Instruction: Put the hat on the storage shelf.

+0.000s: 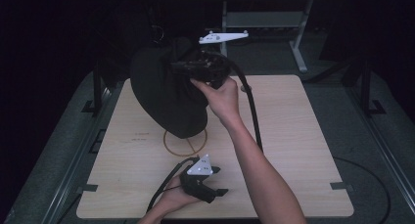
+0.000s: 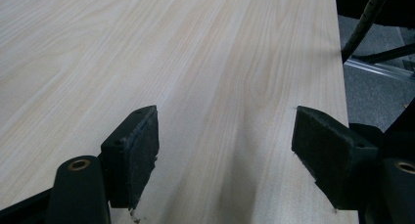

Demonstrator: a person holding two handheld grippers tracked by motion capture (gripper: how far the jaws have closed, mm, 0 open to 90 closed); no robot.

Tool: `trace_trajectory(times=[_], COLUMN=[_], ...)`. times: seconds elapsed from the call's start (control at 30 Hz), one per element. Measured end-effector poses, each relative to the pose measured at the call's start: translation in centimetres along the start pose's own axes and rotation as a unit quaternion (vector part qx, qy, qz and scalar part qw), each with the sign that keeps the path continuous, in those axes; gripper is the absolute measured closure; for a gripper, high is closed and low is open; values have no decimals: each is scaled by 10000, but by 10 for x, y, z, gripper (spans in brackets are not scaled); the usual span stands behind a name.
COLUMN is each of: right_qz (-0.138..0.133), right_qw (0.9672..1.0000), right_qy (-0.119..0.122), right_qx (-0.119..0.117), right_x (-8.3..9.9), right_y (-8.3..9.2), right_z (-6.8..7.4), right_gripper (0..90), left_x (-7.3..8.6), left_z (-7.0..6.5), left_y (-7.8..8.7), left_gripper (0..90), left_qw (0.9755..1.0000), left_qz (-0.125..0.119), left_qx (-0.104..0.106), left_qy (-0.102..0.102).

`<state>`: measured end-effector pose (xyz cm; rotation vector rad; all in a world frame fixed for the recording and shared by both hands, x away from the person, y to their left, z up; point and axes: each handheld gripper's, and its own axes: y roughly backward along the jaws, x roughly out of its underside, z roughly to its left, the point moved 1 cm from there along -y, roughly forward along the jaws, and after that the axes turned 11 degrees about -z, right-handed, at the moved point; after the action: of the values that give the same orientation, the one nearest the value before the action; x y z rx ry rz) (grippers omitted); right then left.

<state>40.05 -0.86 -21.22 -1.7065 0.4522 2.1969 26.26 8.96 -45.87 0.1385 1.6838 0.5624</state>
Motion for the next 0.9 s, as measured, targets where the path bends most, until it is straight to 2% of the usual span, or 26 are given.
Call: trace_trajectory(times=[0.07,0.5,0.53,0.73,0.9], right_qz=[53,352,401,663,802], right_qw=[10000,9993,9991,9978,9967], right_qy=[4,79,82,45,-115], right_qx=[-39,-76,-58,-13,-17], right_x=[1,12,13,24,35], right_y=[-6,-27,-28,-36,-40], right_z=[2,5,4,-2,-9], right_gripper=[884,880,880,876,863], left_x=[-1,-1,-1,-1,0], left_z=[1,0,-1,0,-1], left_y=[1,0,0,0,-2], left_gripper=[250,250,250,250,250], left_qw=[10000,10000,10000,10000,10000], left_qz=[30,15,12,-28,-14], left_qx=[20,-4,-17,-6,5], left_qy=[-79,-61,-11,-22,-17])
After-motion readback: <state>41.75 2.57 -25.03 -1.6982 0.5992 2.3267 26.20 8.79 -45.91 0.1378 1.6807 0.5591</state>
